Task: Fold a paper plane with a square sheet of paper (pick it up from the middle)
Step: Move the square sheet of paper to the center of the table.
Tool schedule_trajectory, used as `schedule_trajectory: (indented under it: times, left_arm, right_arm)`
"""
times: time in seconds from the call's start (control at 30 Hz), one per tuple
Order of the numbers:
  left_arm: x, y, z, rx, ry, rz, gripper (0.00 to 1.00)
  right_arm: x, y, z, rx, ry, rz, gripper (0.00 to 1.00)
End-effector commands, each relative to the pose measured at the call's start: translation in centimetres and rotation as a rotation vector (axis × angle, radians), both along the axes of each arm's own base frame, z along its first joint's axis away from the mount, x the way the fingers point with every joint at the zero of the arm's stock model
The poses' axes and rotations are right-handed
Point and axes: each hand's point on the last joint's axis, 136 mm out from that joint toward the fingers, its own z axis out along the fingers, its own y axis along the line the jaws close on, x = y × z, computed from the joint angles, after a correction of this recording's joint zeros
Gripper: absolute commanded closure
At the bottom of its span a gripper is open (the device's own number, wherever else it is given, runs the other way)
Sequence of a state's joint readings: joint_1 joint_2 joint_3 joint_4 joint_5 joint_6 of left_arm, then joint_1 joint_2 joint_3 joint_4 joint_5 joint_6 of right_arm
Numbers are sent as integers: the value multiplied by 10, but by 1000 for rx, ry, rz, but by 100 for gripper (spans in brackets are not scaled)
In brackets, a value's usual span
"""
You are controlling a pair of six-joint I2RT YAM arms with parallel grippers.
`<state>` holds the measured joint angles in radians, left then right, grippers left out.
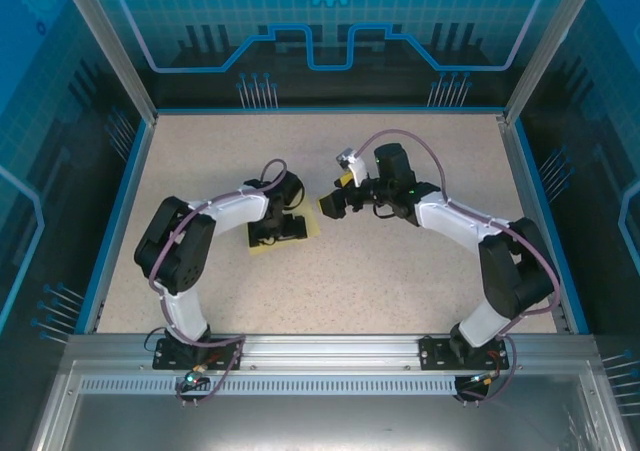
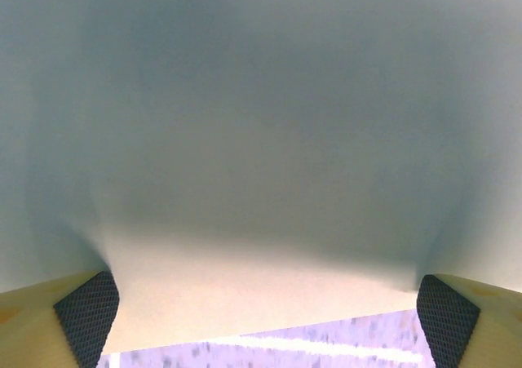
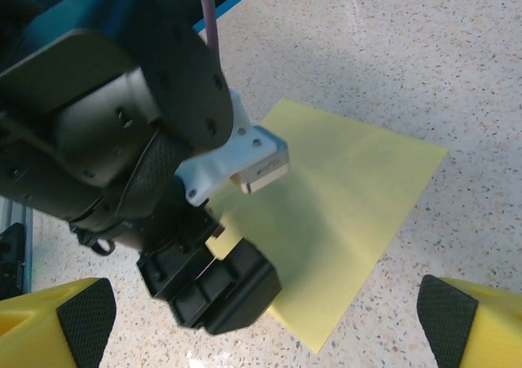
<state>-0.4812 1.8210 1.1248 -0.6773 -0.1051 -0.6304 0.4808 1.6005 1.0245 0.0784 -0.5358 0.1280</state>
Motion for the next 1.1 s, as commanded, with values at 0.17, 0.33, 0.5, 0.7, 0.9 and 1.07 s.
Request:
schedule_trajectory:
  times: [0.17, 0.33, 0.5, 0.7, 0.9, 1.07]
  left_arm:
    - [22, 27, 42, 10, -59, 60, 1]
    - [55, 48, 32, 25, -76, 111, 1]
    - [67, 45, 15, 19, -64, 125, 1]
    - [69, 36, -8, -8, -30, 125, 1]
    - [63, 22, -16, 7, 10, 50, 1]
    - [52, 4, -19, 11, 35, -6, 1]
  right_arm:
    - [-12, -14, 16, 23, -22, 0, 1]
    - [-15, -15, 17, 25, -18, -1, 1]
    - [-17, -18, 21, 22, -27, -9, 1]
    - [-20, -20, 25, 25, -31, -7, 1]
    - [-24, -22, 27, 24, -37, -13, 1]
    - [-27, -25, 19, 17, -11, -22, 1]
